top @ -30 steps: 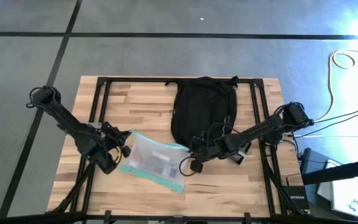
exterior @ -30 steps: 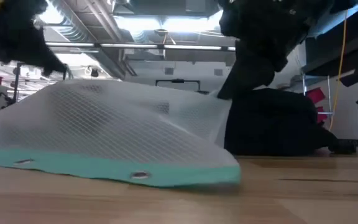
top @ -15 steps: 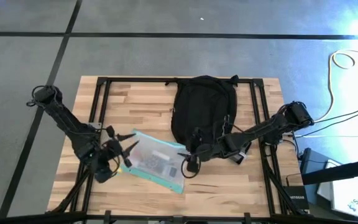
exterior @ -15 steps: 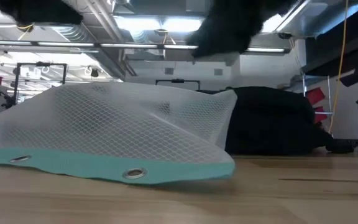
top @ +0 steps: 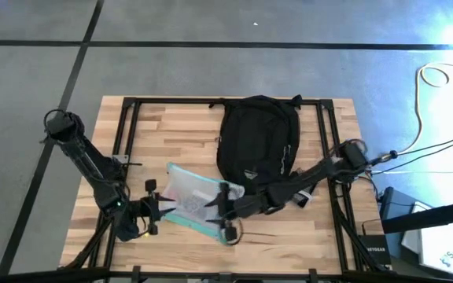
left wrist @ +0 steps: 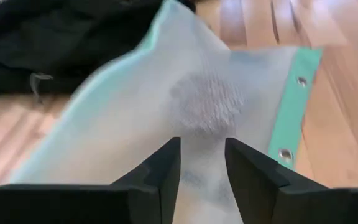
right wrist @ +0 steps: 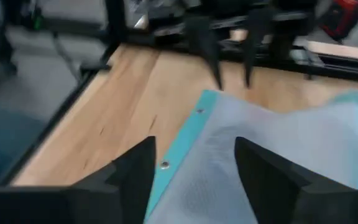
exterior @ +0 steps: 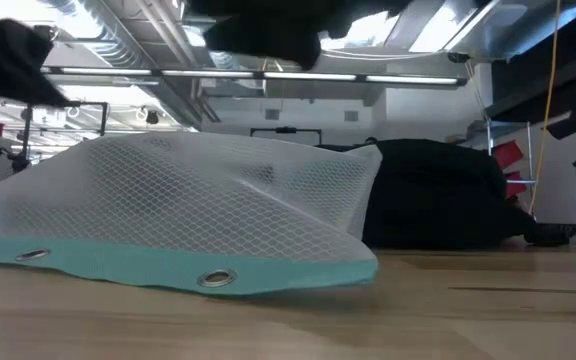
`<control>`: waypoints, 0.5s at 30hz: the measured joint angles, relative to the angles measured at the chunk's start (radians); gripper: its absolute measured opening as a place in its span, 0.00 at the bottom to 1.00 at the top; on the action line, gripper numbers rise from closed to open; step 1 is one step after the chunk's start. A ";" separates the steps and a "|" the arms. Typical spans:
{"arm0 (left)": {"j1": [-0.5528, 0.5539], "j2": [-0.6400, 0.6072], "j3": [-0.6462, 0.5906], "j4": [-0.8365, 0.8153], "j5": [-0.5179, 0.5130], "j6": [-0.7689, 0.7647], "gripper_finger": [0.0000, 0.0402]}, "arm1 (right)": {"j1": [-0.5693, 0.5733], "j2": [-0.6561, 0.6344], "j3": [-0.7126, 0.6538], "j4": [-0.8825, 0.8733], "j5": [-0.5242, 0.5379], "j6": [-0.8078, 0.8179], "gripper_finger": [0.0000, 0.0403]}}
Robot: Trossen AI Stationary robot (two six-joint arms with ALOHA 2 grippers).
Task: Unpack backpack
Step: Put the transparent zipper bag into the black backpack
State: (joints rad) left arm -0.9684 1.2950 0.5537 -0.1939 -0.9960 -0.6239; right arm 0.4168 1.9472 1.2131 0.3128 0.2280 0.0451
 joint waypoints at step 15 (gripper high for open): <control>0.137 0.285 -0.001 0.293 0.006 0.180 0.14 | -0.051 0.182 0.249 -0.161 -0.055 -0.025 0.09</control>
State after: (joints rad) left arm -0.8317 1.5804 0.5526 0.0987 -0.9901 -0.4441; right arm 0.3653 2.1292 1.4624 0.1515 0.1730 0.0201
